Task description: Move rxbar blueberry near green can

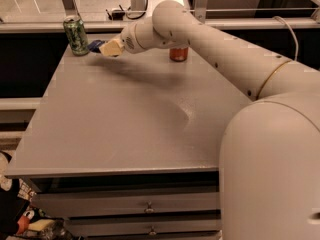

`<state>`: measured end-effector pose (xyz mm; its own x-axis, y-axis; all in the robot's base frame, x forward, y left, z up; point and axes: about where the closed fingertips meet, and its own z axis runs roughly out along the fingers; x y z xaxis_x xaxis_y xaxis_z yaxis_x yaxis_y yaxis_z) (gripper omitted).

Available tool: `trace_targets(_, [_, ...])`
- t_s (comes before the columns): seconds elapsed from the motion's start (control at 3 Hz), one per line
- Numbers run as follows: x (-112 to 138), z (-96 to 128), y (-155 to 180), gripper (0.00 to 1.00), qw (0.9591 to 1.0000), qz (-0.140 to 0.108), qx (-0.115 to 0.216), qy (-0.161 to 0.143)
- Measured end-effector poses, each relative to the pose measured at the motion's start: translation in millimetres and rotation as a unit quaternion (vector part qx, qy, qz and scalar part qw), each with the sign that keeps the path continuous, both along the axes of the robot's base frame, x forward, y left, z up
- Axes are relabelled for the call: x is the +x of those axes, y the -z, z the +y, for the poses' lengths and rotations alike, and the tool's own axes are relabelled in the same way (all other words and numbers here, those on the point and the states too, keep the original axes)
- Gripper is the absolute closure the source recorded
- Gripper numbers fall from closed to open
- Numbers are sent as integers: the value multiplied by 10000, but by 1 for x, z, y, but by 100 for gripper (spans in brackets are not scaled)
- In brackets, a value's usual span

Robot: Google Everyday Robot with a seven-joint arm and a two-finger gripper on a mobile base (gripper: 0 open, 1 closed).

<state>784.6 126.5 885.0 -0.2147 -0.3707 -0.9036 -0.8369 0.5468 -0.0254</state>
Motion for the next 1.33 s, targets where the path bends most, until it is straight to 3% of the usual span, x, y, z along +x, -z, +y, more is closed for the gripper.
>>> trace_targets(0.33, [-1,4,3,53,10000,18,-2,-27])
trace_targets(0.67, [-1,6,4,31,10000,27,-2,-41])
trace_targets(1.0, [-2,10,6,1,10000,44,-4,-67])
trace_targets(1.33, [-2,10,7,0,10000,47,-4,-72])
